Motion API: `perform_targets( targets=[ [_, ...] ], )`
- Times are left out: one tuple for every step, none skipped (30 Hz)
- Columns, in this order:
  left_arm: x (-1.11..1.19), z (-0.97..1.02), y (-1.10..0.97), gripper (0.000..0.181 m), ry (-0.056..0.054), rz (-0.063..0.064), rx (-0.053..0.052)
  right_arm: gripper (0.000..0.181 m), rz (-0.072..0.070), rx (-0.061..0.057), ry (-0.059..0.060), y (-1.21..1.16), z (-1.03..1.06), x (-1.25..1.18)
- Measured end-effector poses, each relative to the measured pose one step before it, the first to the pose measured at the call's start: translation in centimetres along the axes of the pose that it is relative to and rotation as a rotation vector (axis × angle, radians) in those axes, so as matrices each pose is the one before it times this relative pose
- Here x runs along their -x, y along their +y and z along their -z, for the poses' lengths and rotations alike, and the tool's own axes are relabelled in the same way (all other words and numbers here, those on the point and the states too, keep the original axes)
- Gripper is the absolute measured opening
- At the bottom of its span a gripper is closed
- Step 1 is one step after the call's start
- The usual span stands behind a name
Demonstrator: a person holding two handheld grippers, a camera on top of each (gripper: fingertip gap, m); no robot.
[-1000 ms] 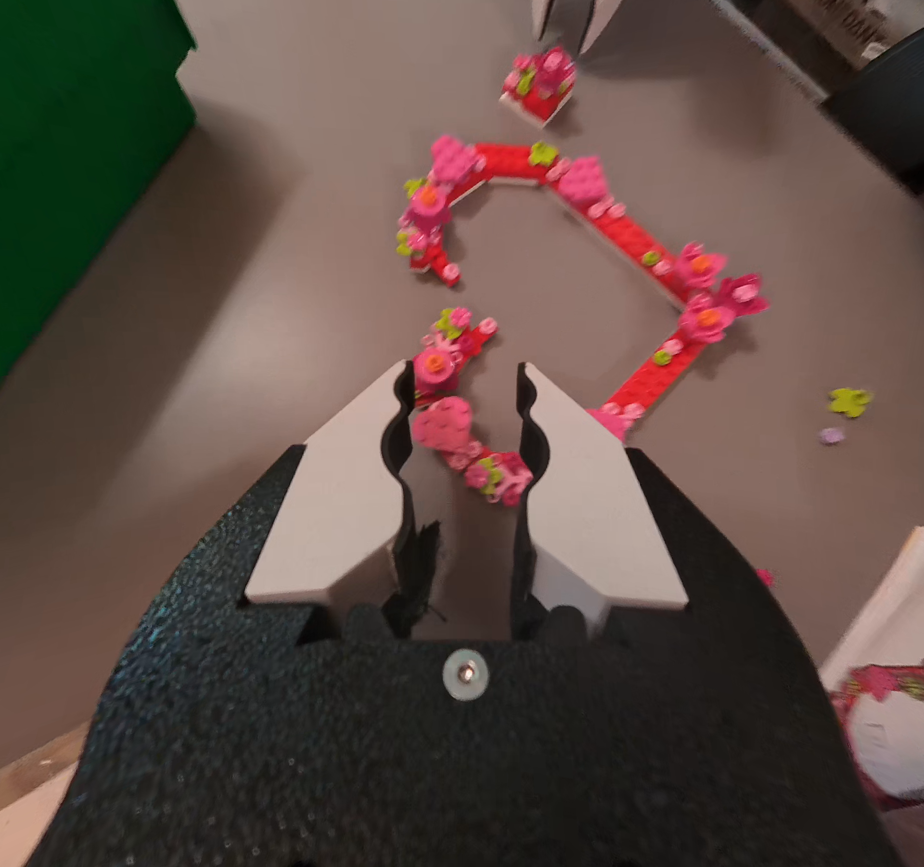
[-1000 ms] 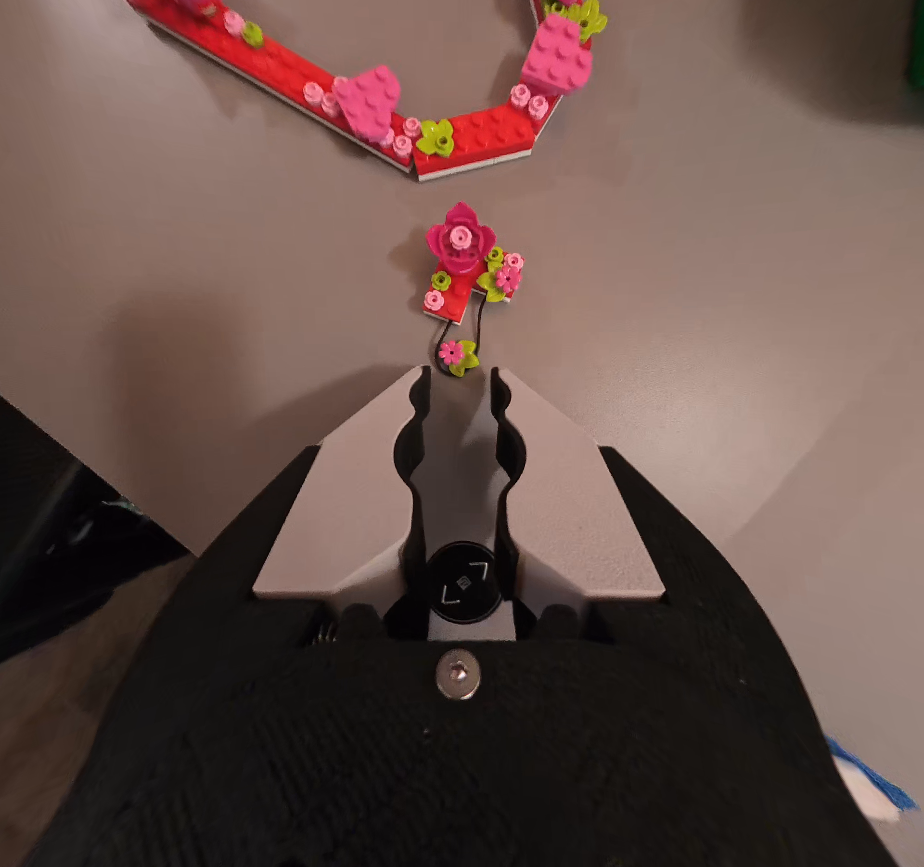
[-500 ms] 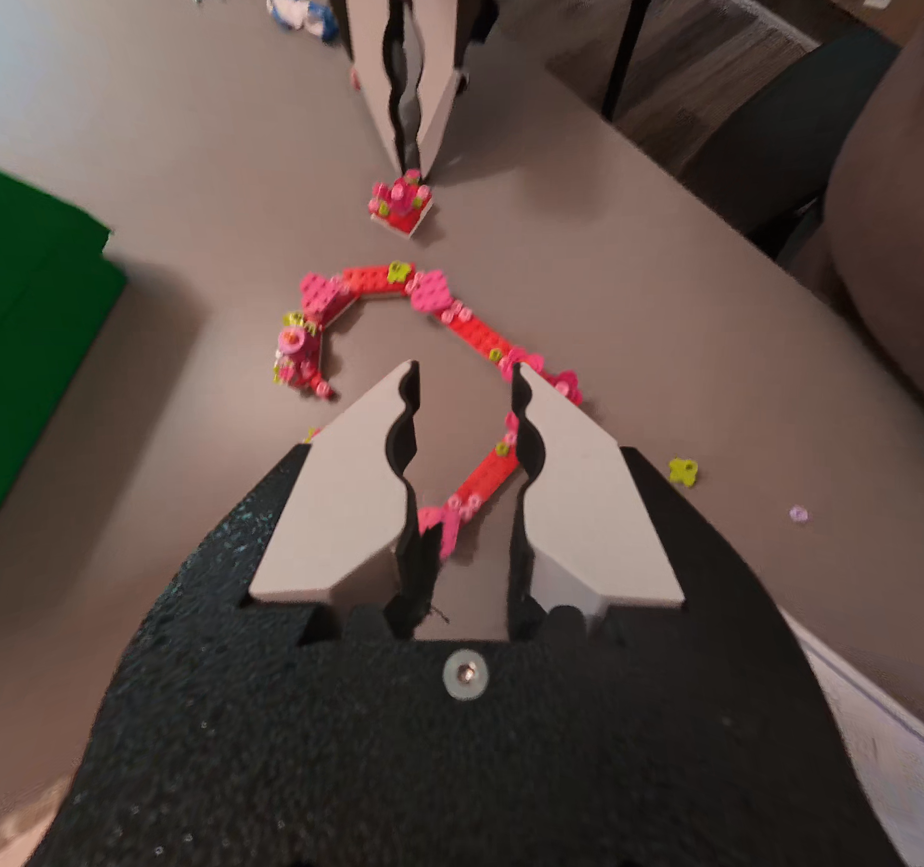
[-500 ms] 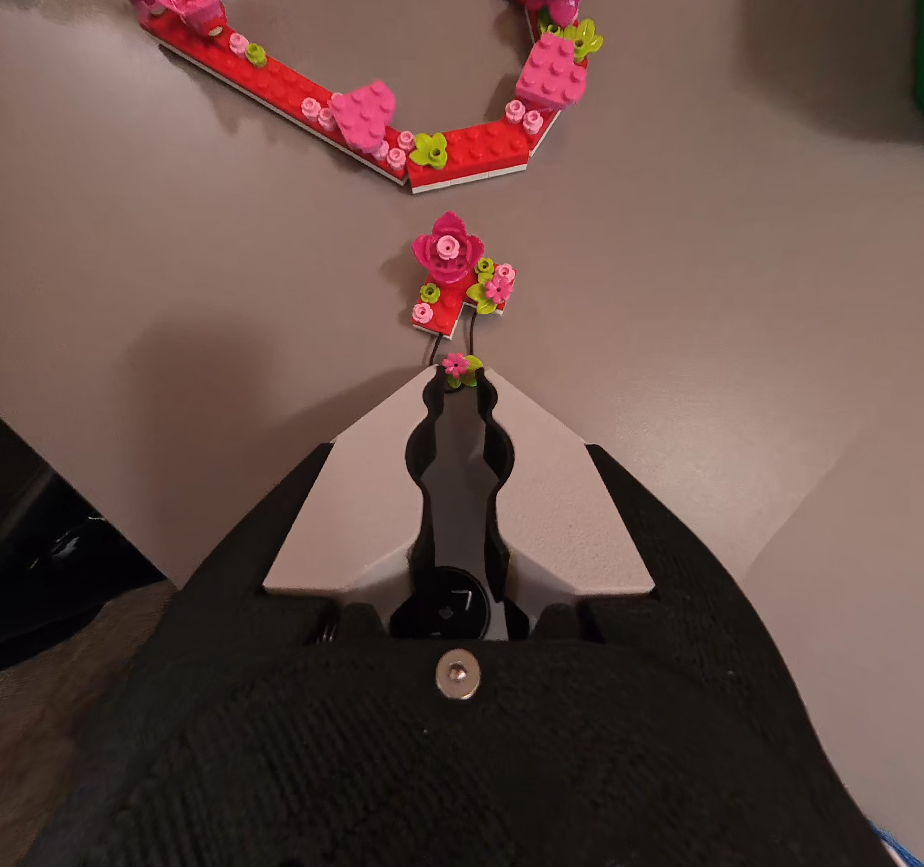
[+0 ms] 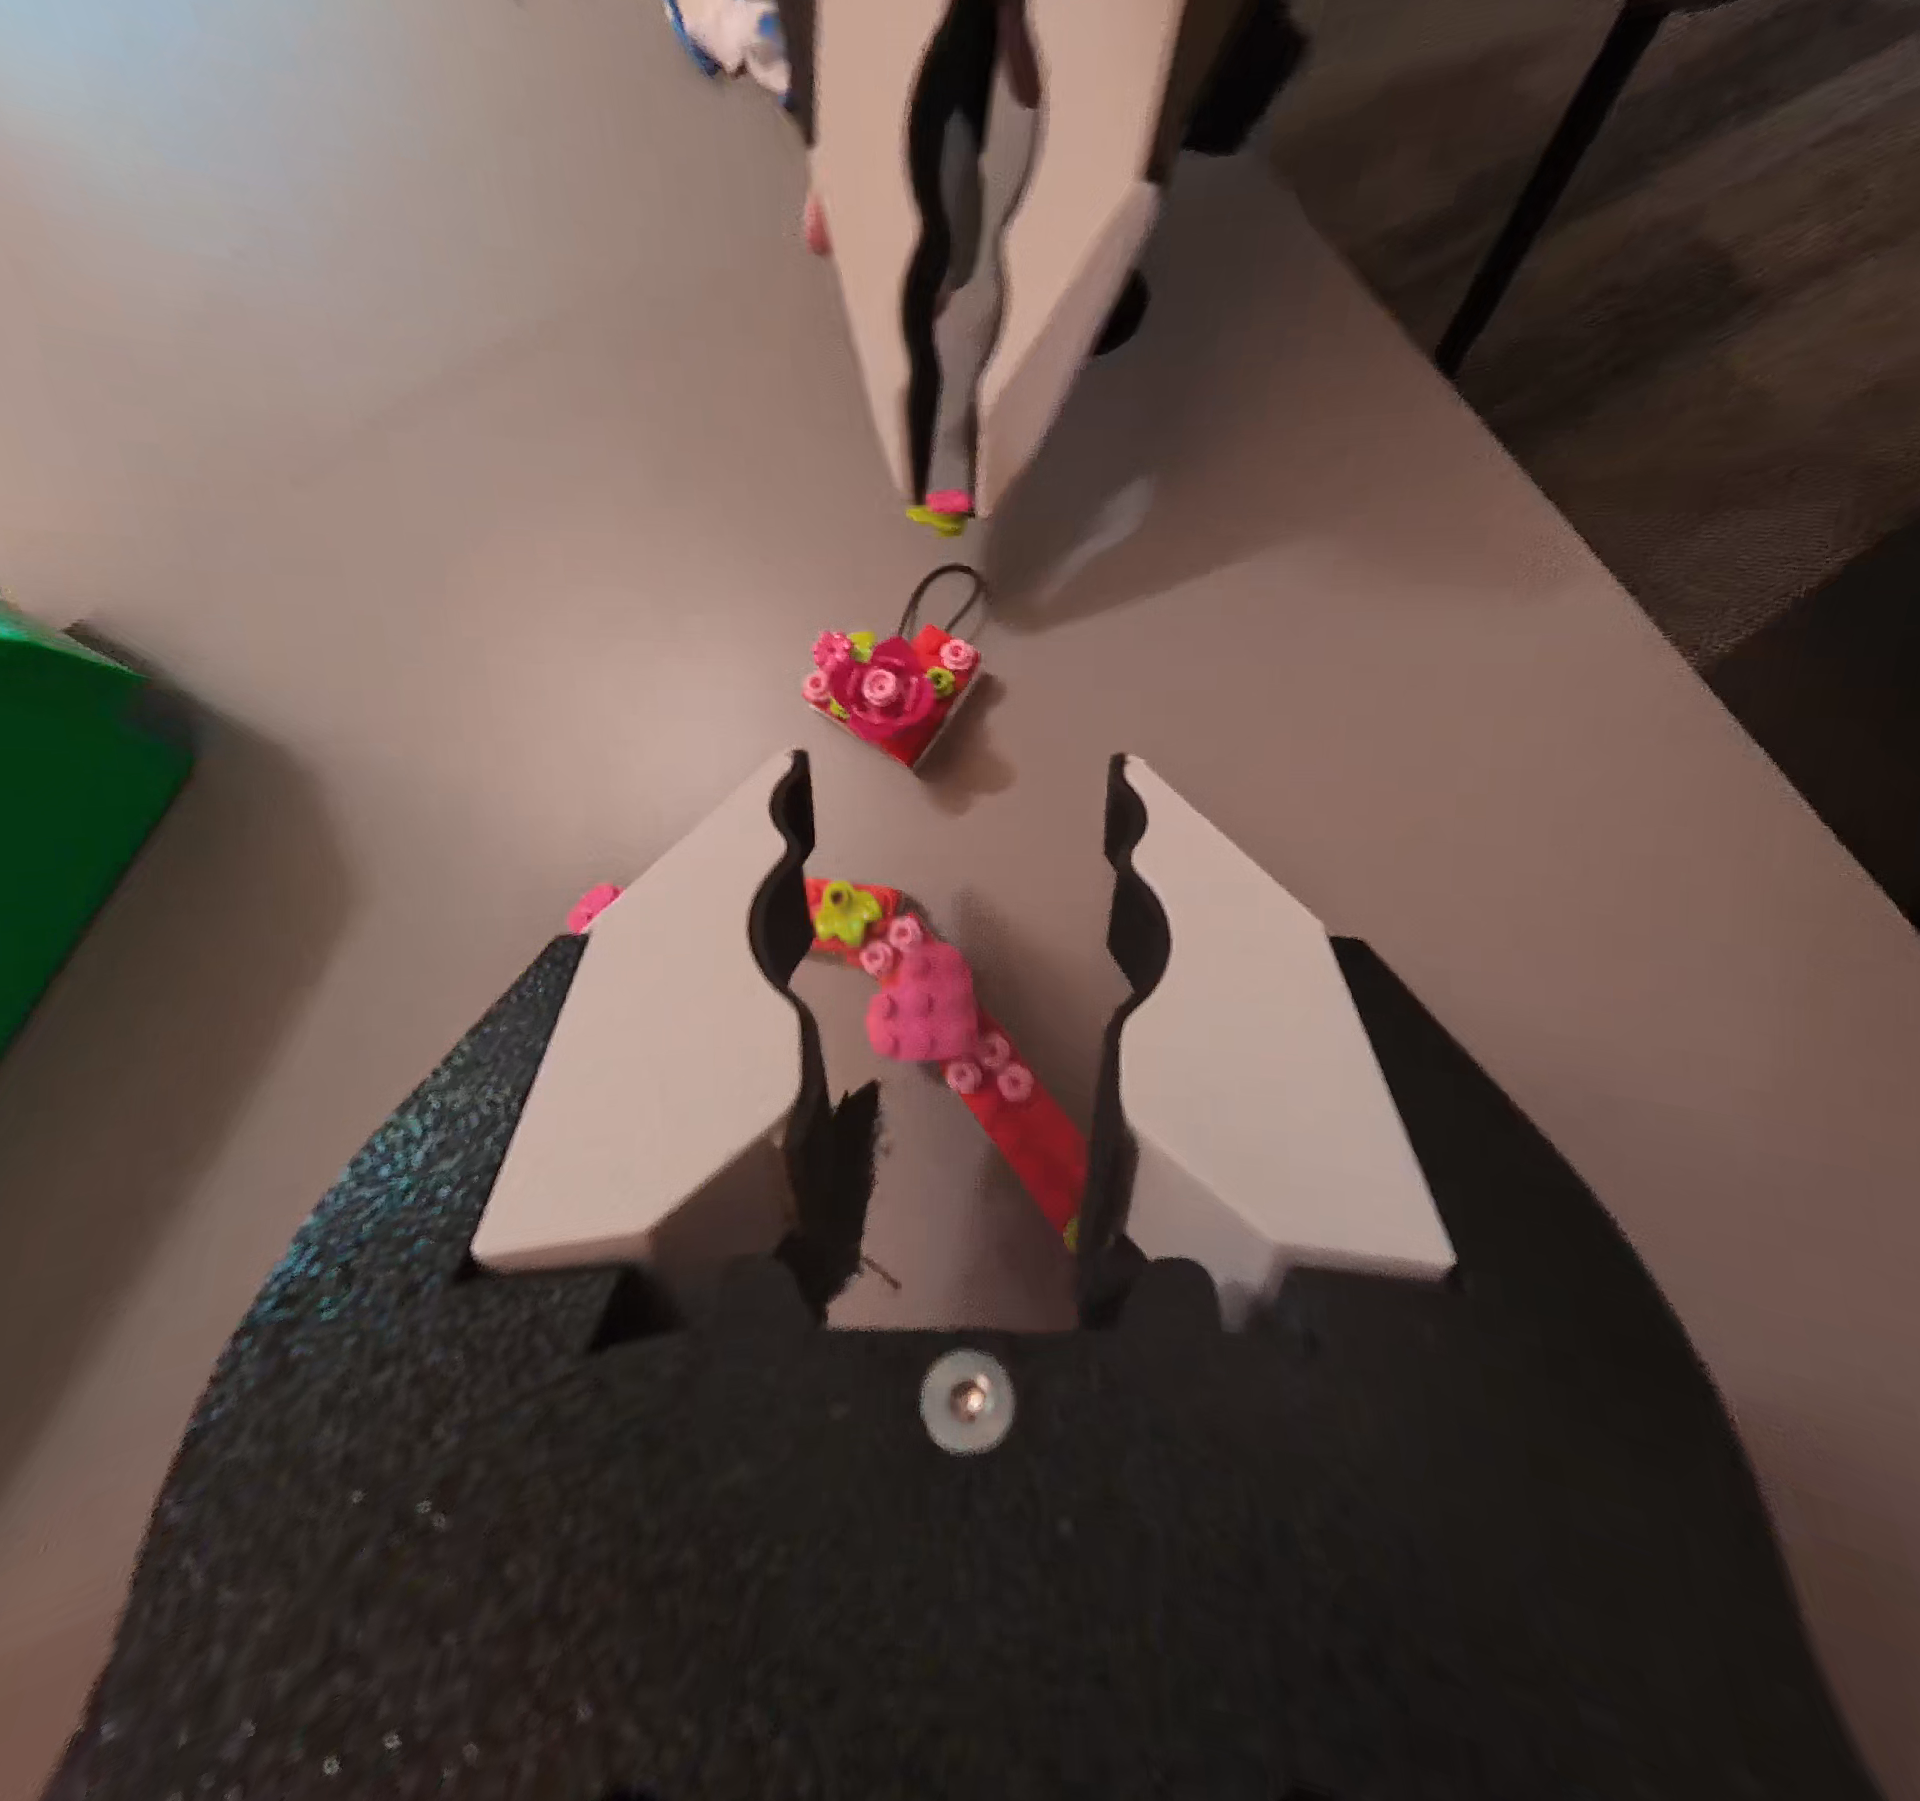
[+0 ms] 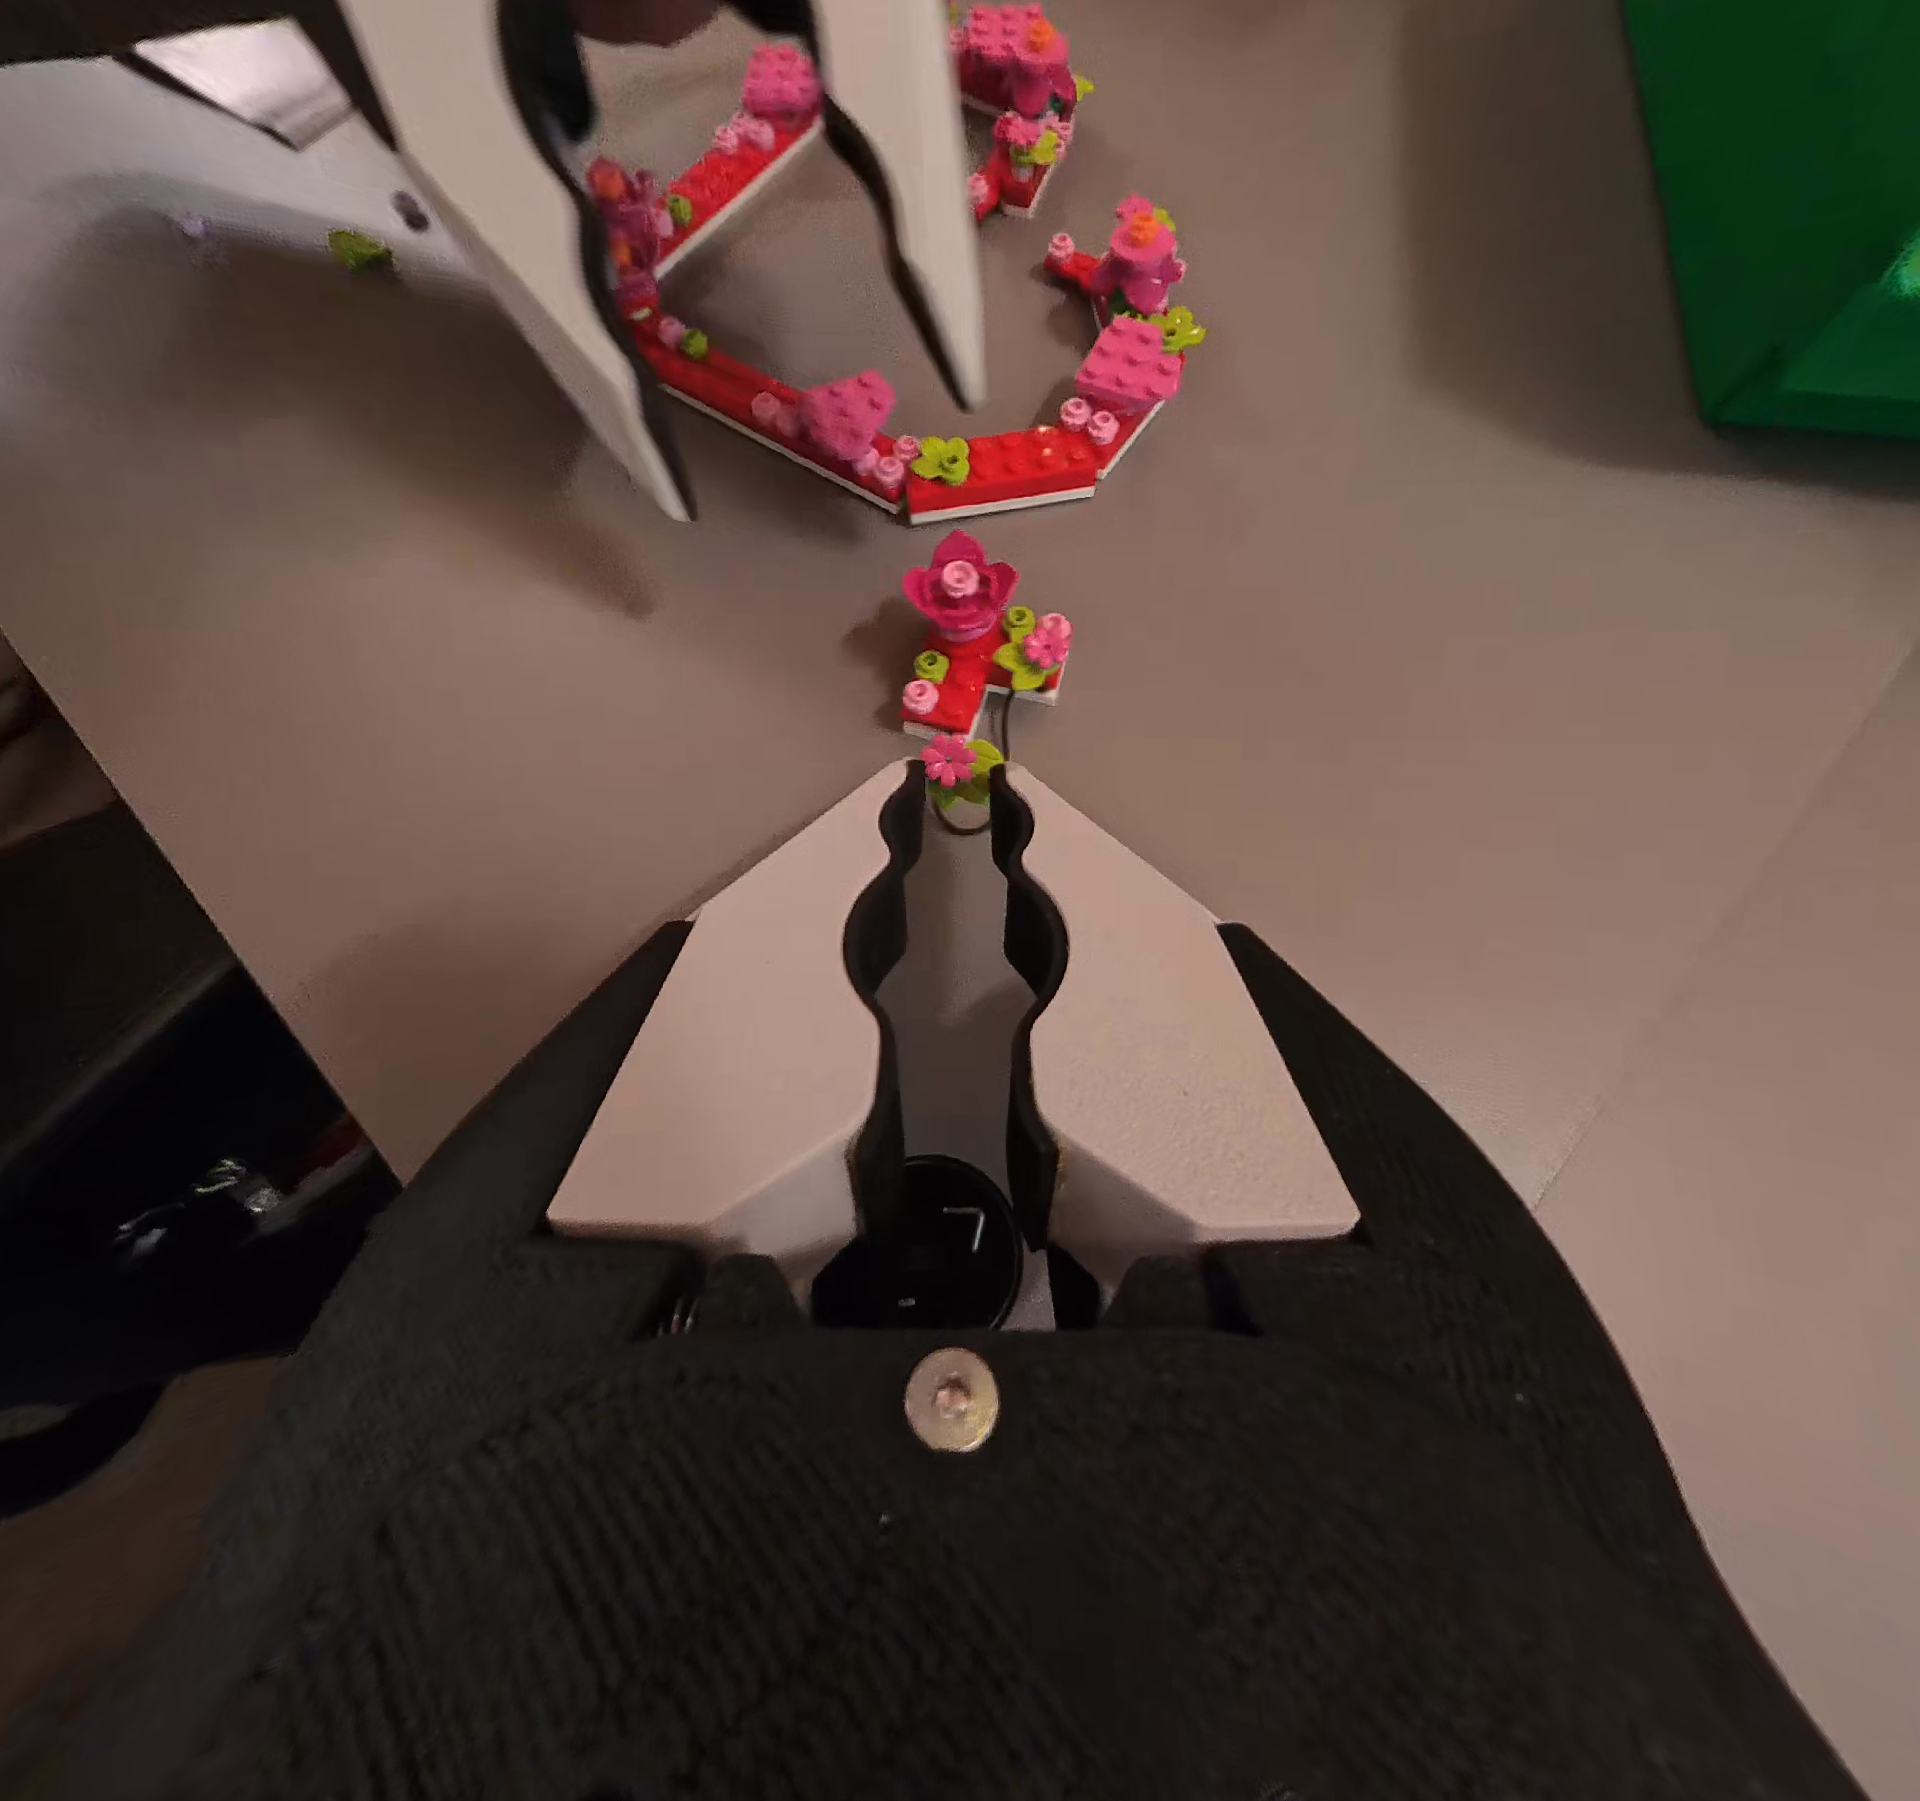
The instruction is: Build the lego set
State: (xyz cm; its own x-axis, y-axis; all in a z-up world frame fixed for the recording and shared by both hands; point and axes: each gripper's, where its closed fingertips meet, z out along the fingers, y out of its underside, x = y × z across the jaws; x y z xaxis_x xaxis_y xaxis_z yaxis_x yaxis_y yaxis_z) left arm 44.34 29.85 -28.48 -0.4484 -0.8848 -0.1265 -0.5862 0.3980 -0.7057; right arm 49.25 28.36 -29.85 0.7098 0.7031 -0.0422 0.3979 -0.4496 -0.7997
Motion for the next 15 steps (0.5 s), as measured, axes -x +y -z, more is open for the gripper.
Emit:
perform_targets(
  targets=[
    [0.369, -0.599, -0.069, 0.054, -0.0048, 0.0112, 0.0104, 0.011, 0.0283, 0.0048, 0.0149, -0.002, 0.053, 0.303],
    [0.352, -0.517, -0.09, 0.053, -0.0045, 0.0088, 0.008, 0.011, 0.0313, 0.0079, 0.0168, -0.026, 0.041, 0.358],
    [0.267, -0.492, 0.026, 0.052, 0.0009, 0.0107, 0.0139, 0.01, 0.0315, 0.0096, 0.0188, -0.01, 0.028, 0.361],
    [0.126, -0.476, 0.088, 0.05, 0.0082, 0.0106, 0.0178, 0.011, 0.0294, 0.0095, 0.0213, 0.004, 0.031, 0.311],
    [-0.06, -0.422, 0.049, 0.05, 0.0162, 0.004, 0.0131, 0.011, 0.0246, 0.007, 0.0224, 0.0, 0.025, 0.261],
    [-0.069, -0.368, 0.012, 0.049, 0.0136, 0.0021, 0.0102, 0.011, 0.0194, 0.0037, 0.019, -0.006, 0.02, 0.256],
    [-0.031, -0.304, 0.032, 0.048, 0.0075, -0.0021, 0.0117, 0.011, 0.0157, 0.0017, 0.0154, 0.012, 0.024, 0.267],
    [-0.022, -0.241, 0.064, 0.045, 0.0032, -0.0075, 0.0126, 0.011, 0.0133, 0.0012, 0.0148, 0.047, 0.018, 0.207],
    [0.003, -0.193, 0.094, 0.042, 0.0003, -0.0093, 0.0122, 0.011, 0.0114, 0.0009, 0.012, 0.066, 0.017, 0.178],
    [0.005, -0.168, 0.117, 0.038, -0.0012, -0.0093, 0.0122, 0.011, 0.0099, -0.0004, 0.0074, 0.07, 0.018, 0.177],
    [0.012, -0.143, 0.126, 0.034, -0.001, -0.0111, 0.0119, 0.01, 0.0092, -0.0025, 0.0084, 0.022, 0.027, 0.098],
    [-0.004, -0.1, 0.078, 0.03, -0.0031, -0.0153, 0.0073, 0.011, 0.008, -0.0045, 0.0085, -0.008, 0.015, 0.019],
    [0.104, -0.031, -0.054, 0.026, -0.0116, -0.0209, -0.0011, 0.011, 0.0057, -0.0061, 0.0016, -0.053, 0.014, 0.059],
    [0.023, 0.005, 0.005, 0.022, -0.0078, -0.0266, 0.0023, 0.011, 0.0029, -0.0044, -0.0034, -0.043, -0.019, 0.08],
    [-0.084, 0.03, 0.025, 0.021, -0.0024, -0.0274, 0.0031, 0.011, 0.0034, 0.0015, -0.0048, 0.028, -0.004, 0.069]
  ],
)
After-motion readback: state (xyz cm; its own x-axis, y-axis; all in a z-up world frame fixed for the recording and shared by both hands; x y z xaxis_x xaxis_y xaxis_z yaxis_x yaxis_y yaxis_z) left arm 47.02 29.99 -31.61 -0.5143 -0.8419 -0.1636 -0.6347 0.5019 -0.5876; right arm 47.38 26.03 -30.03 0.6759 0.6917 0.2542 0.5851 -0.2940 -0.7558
